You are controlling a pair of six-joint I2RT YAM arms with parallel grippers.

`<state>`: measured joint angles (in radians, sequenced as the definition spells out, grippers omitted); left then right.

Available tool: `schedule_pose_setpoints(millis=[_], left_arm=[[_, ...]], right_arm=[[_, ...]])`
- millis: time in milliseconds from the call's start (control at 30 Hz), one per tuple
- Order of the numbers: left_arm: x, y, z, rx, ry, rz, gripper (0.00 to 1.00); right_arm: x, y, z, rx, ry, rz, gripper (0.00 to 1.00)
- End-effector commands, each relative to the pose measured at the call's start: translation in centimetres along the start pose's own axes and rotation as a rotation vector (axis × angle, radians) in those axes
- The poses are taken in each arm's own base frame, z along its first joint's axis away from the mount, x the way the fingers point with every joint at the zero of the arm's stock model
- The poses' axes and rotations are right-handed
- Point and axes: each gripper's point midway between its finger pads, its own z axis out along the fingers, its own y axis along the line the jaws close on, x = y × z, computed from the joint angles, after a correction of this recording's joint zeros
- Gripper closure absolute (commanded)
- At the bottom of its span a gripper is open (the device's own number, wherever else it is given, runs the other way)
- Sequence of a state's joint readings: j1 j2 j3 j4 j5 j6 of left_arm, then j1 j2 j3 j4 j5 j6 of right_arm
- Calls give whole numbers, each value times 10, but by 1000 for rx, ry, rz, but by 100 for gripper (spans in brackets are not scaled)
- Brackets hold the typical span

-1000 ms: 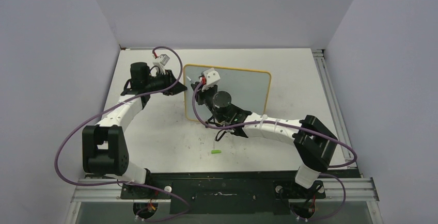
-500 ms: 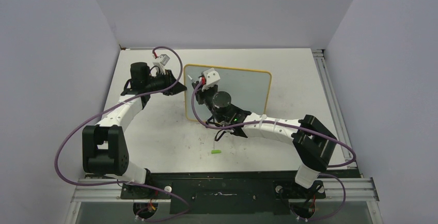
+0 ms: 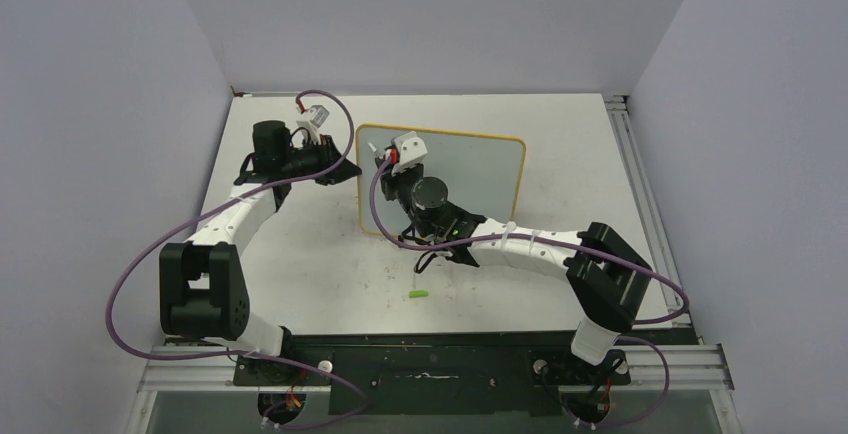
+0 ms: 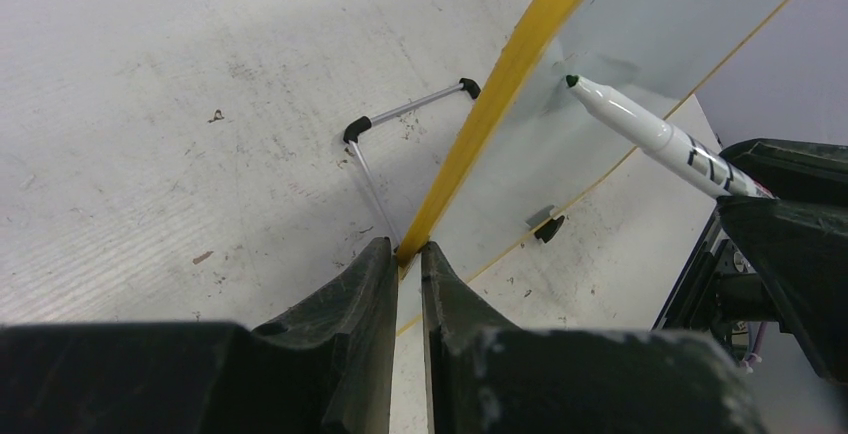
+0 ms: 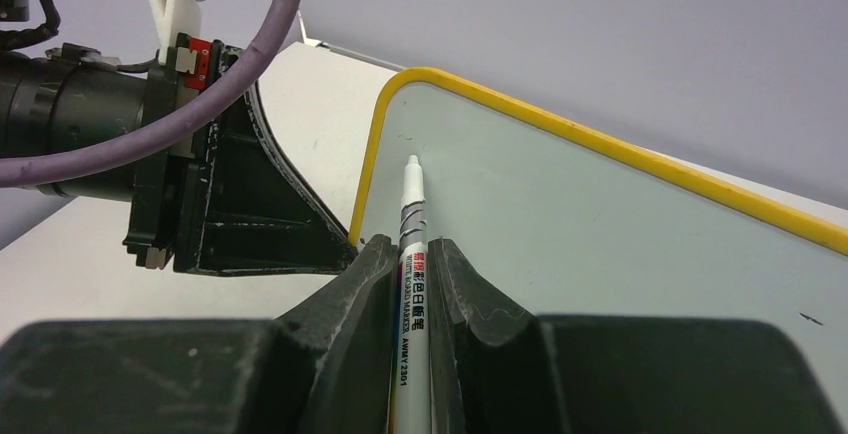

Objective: Write a sentence on the whiteboard

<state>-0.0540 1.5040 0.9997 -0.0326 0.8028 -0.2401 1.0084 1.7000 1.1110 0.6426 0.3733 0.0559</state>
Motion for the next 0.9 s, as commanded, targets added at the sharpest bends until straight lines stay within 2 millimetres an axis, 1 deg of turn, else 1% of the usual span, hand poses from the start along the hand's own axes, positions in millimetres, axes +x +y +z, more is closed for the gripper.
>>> schedule_pose_setpoints(millis=[0,500,700,867], left_arm=[[-12,-16,5,51,-9,51,89],[-12,-16,5,51,-7,52,90],[-11,-16,5,51,-5,50,90],[-11,-17,6,52,-4,52,90]], right_arm=[[-26,-1,7,38,-73,17,95],[-7,-3,-5,79,-32,-26,95],[5,-6,-12,85,-6,-34,95],[3,-6,-12,79,-13,-26,95]])
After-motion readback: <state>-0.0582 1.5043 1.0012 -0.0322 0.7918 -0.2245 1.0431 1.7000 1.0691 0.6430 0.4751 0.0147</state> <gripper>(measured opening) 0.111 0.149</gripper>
